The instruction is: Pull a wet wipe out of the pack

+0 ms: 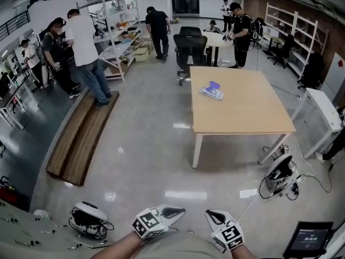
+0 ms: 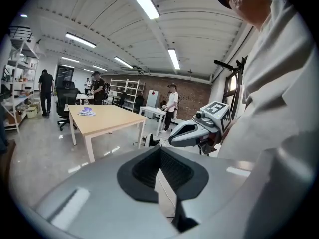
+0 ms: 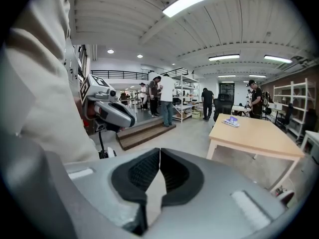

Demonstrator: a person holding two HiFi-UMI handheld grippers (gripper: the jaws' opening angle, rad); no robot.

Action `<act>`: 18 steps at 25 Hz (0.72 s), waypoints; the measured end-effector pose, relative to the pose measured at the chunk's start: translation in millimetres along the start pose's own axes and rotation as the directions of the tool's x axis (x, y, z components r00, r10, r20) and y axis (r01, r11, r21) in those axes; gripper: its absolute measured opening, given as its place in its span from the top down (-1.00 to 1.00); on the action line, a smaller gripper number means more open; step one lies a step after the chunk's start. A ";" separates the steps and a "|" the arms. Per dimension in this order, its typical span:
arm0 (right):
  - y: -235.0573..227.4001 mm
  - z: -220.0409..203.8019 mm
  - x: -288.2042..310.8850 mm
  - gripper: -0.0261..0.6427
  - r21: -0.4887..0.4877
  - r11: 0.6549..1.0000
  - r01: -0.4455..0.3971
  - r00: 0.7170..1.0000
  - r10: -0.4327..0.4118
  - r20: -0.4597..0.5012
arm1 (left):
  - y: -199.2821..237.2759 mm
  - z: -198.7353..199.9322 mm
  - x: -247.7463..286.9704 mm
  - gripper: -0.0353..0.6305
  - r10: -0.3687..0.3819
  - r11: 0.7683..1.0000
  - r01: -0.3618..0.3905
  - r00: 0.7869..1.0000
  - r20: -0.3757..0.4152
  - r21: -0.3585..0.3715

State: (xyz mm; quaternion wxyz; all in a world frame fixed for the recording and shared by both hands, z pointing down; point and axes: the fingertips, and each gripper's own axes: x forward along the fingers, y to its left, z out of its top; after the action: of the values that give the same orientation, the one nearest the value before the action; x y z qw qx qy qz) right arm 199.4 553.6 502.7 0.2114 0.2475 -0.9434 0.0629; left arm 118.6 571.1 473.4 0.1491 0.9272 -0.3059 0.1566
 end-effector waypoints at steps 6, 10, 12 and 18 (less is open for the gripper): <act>-2.4 -2.1 -6.3 0.91 0.000 1.000 -0.010 1.000 0.010 0.001 | -1.3 0.3 5.5 0.88 0.032 0.999 -0.031 0.999 -0.043 0.027; -2.6 -0.9 -3.8 0.91 0.011 1.000 -0.012 1.000 0.012 -0.002 | 0.3 4.8 2.9 0.88 0.037 0.999 -0.036 0.999 -0.040 0.018; -2.0 2.8 -1.7 0.91 0.019 1.000 -0.003 1.000 0.003 0.001 | 4.0 6.9 0.0 0.88 0.030 0.999 -0.030 0.999 -0.036 0.017; -24.2 27.1 30.0 0.91 0.043 0.998 0.053 0.999 -0.053 0.001 | 53.2 28.5 4.5 0.88 -0.012 0.999 0.012 1.000 0.014 0.047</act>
State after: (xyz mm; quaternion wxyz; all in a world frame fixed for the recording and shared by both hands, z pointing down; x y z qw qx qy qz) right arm 177.7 513.3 491.5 0.2068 0.2769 -0.9352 0.0774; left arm 95.0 517.3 458.9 0.1261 0.9334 -0.2977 0.1559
